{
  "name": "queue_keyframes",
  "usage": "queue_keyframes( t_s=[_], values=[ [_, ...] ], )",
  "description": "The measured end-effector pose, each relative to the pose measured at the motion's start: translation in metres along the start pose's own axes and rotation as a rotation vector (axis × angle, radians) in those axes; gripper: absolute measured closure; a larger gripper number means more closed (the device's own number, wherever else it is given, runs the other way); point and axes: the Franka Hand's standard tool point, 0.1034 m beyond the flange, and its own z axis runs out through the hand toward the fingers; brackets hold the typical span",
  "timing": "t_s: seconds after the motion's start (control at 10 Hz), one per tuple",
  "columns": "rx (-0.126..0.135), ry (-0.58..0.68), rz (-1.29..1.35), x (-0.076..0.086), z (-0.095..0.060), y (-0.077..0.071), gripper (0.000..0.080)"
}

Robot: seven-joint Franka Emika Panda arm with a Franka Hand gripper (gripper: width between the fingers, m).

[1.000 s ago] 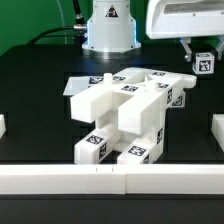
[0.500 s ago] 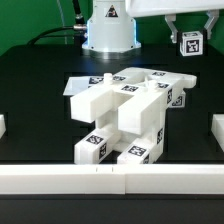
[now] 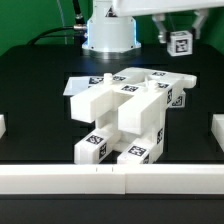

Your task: Assemble chair

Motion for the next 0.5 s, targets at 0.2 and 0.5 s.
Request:
queue_keyframes(
  t_s=[0.2, 0.5],
  values=[
    [0.001, 0.004, 0.006, 0.0109, -0.0009, 0.013, 0.0514],
    [0.0, 0.003, 0.007, 0.0105, 0.0001, 0.014, 0.0514]
  ],
)
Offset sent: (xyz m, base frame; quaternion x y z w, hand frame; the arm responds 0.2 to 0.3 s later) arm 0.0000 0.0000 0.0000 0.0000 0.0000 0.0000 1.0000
